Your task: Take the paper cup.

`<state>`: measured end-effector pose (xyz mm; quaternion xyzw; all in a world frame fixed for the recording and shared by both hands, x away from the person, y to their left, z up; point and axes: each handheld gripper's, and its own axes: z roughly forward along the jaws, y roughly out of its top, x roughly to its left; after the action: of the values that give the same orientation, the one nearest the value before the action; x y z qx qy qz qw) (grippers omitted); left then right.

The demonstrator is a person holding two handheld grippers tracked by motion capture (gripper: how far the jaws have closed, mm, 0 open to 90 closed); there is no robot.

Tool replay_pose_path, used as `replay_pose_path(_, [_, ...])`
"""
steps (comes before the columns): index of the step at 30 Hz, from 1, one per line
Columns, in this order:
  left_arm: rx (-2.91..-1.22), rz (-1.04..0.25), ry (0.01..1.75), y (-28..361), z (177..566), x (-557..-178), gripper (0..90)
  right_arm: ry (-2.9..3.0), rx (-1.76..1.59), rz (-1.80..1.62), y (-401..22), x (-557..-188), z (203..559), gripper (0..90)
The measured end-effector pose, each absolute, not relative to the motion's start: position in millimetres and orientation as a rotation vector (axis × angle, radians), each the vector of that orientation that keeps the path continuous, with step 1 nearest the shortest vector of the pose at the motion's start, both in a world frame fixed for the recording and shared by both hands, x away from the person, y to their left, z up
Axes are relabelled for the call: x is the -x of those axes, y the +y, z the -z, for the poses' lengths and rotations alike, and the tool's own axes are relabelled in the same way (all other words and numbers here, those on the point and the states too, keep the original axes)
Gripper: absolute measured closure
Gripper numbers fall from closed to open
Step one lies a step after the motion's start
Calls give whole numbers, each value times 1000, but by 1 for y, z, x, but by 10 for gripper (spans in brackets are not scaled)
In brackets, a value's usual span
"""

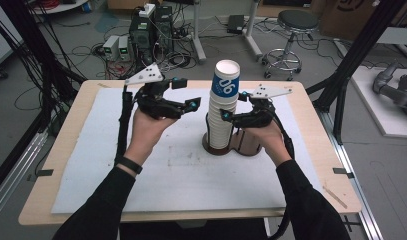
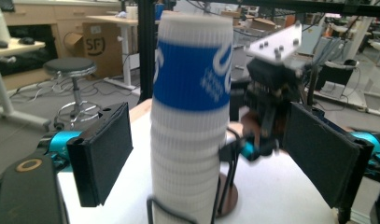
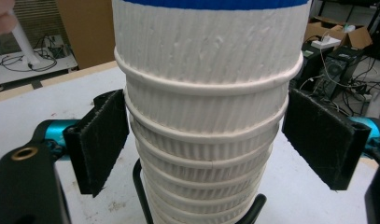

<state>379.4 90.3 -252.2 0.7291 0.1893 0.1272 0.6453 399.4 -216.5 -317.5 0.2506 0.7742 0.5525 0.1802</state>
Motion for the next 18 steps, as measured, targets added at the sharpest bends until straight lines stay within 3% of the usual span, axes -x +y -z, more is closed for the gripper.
replay_pose_path(18, [-1685, -234, 456, 22, 218, -427, 157, 2180, -696, -1550, -218, -398, 316, 163])
